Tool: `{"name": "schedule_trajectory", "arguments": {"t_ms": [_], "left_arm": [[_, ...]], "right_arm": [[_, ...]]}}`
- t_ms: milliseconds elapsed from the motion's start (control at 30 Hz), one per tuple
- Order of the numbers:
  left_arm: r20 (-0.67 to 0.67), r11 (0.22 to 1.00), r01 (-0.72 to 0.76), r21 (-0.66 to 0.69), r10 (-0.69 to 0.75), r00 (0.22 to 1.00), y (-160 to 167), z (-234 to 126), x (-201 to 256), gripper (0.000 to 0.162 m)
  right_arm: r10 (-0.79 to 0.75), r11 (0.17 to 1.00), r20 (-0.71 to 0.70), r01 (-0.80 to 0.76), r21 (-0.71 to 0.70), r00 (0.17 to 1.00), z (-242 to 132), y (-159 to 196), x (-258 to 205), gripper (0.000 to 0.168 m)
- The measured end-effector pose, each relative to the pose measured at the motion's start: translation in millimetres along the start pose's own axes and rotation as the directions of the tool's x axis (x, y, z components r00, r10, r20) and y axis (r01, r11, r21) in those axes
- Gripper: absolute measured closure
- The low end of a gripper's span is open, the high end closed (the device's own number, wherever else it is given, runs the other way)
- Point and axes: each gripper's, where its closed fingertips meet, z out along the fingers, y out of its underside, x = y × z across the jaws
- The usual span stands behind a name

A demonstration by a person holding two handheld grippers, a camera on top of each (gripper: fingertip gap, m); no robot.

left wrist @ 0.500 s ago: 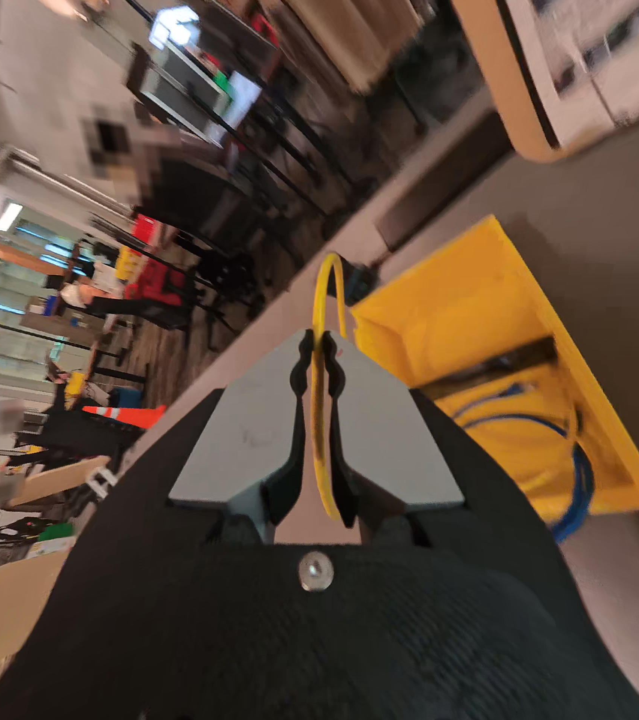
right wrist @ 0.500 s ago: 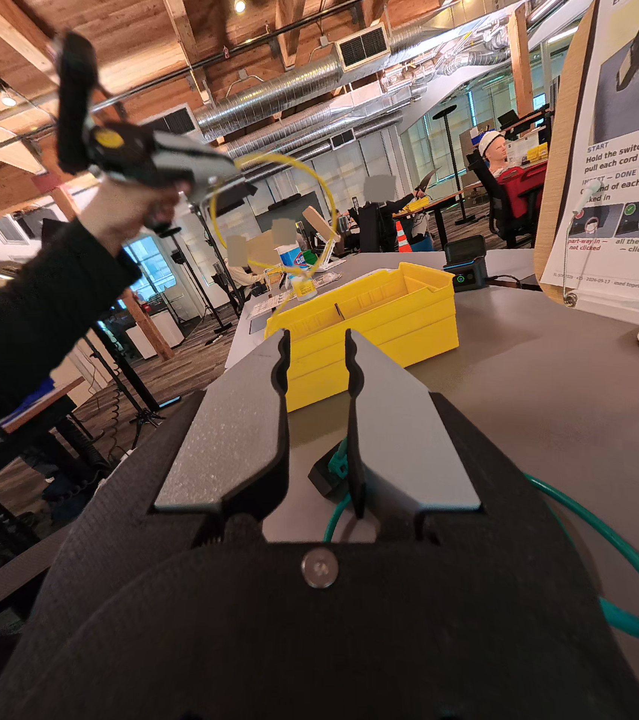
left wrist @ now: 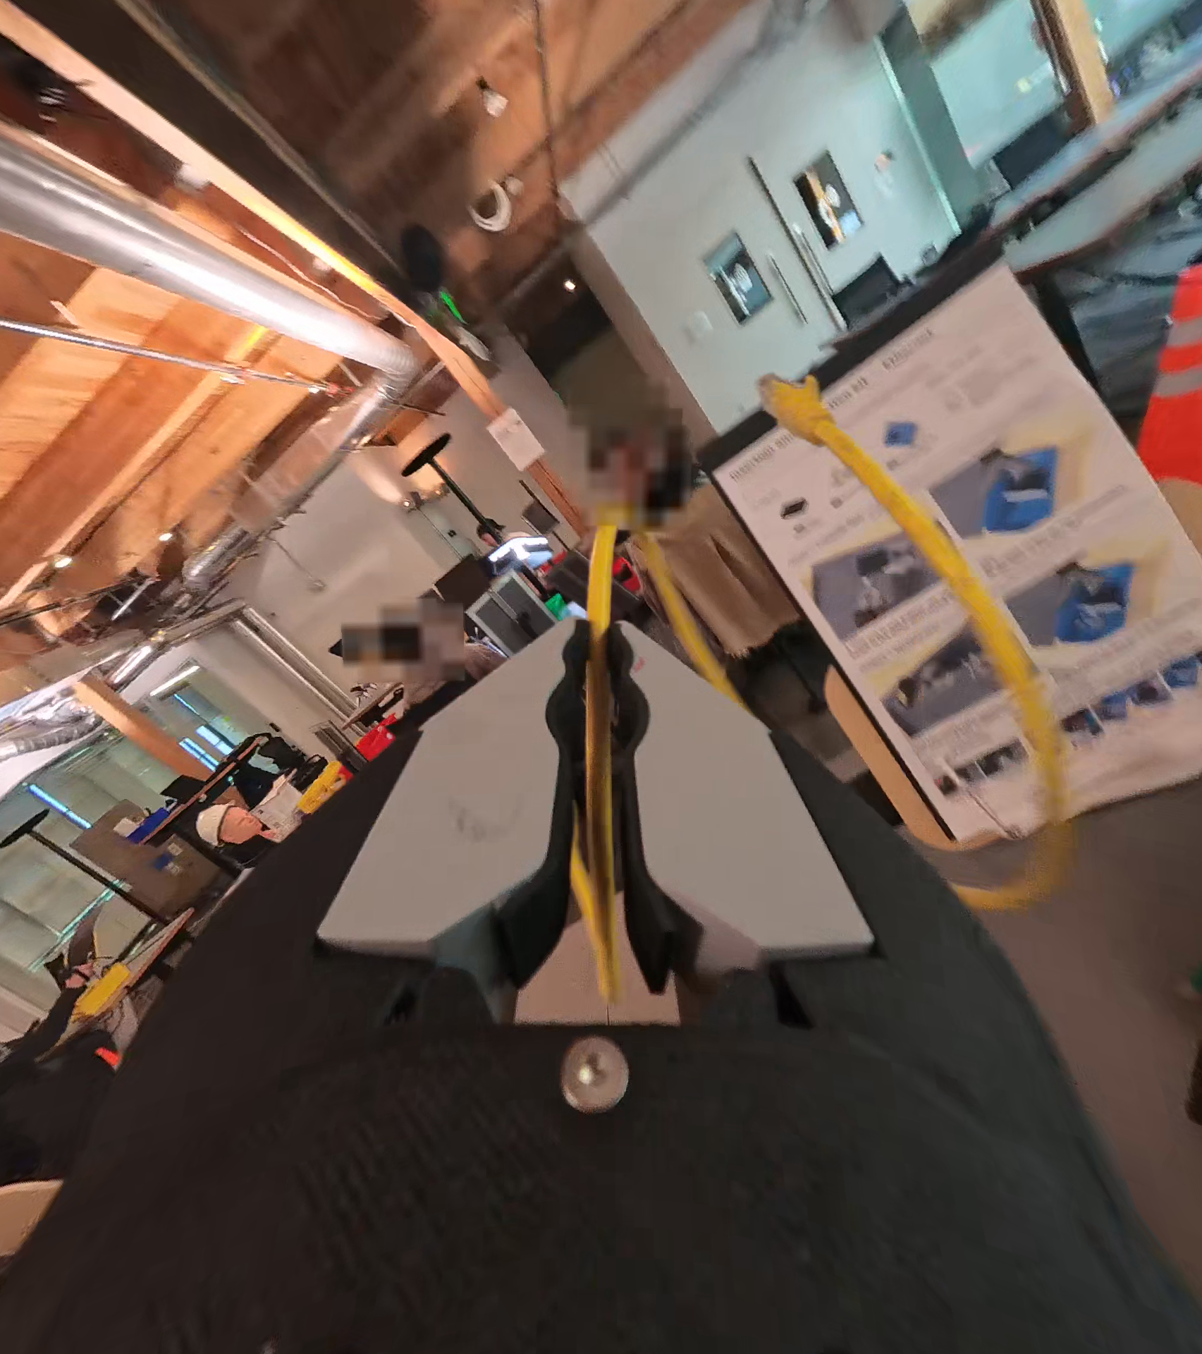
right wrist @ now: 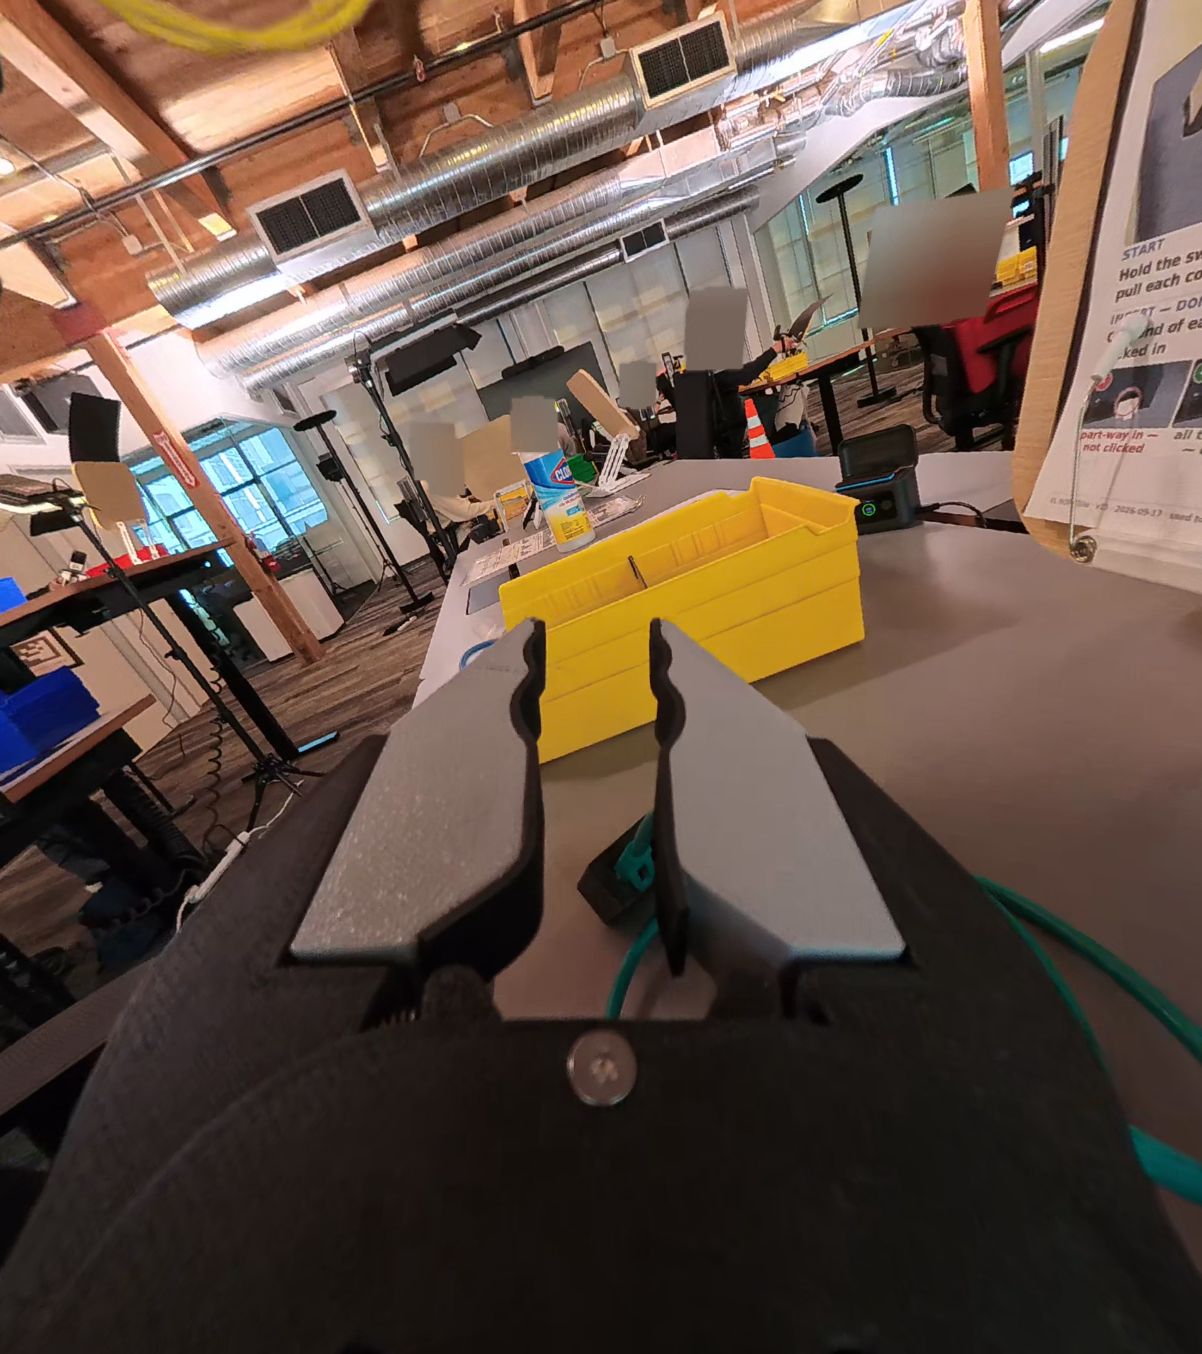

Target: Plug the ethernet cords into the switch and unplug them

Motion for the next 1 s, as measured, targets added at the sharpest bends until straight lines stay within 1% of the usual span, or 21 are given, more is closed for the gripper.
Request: {"name": "schedule_trajectory", "arguments": {"t_ms": [67, 167, 267, 333, 400, 467, 567, 633, 767, 900, 933, 1000], "left_arm": [[-0.080, 0.997, -0.052, -0.055, 0.047, 0.996, 19, 10, 40, 0.158], [-0.240, 0.993, -0.046, -0.108, 0.019, 0.971, 49, 24, 108, 0.158], [-0.352, 0.990, -0.049, -0.131, 0.000, 0.936, 78, 36, 177, 0.158], [-0.403, 0.990, -0.068, -0.120, 0.014, 0.915, 93, 44, 221, 0.158], [-0.423, 0.993, -0.087, -0.081, 0.045, 0.905, 103, 49, 260, 0.158], [-0.432, 0.998, -0.049, -0.027, 0.032, 0.901, 108, 51, 295, 0.158], [-0.481, 0.998, 0.056, 0.014, -0.042, 0.876, 120, 56, 345, 0.158], [-0.515, 0.994, 0.100, 0.032, -0.069, 0.854, 128, 61, 369, 0.158], [-0.558, 0.992, 0.110, 0.062, -0.057, 0.828, 144, 62, 402, 0.159], [-0.562, 0.997, 0.070, 0.045, -0.033, 0.827, 167, 62, 424, 0.159], [-0.548, 0.996, 0.074, 0.055, -0.032, 0.836, 169, 64, 426, 0.159], [-0.559, 0.993, 0.092, 0.074, -0.035, 0.829, 169, 64, 431, 0.159]], "right_arm": [[-0.004, 1.000, 0.002, 0.004, -0.015, 1.000, 2, 3, -1, 0.143], [-0.020, 0.999, 0.010, 0.020, -0.035, 1.000, 6, 8, -4, 0.143], [-0.046, 0.997, 0.016, 0.046, -0.060, 0.999, 9, 14, -7, 0.142], [-0.076, 0.993, -0.005, 0.075, -0.092, 0.997, 12, 19, -5, 0.144], [-0.121, 0.985, -0.054, 0.113, -0.129, 0.991, 13, 25, 2, 0.144], [-0.149, 0.979, -0.068, 0.138, -0.150, 0.986, 14, 28, 4, 0.144], [-0.157, 0.981, -0.102, 0.144, -0.128, 0.982, 11, 23, 10, 0.145], [-0.171, 0.982, -0.171, 0.153, -0.110, 0.970, 4, 16, 21, 0.147], [-0.159, 0.986, -0.266, 0.137, -0.099, 0.951, -5, 9, 37, 0.149], [-0.154, 0.987, -0.260, 0.138, -0.080, 0.953, -6, 5, 33, 0.149], [-0.156, 0.987, -0.262, 0.138, -0.087, 0.952, -6, 6, 33, 0.157], [-0.171, 0.983, -0.289, 0.141, -0.121, 0.942, -5, 11, 38, 0.158]]}}
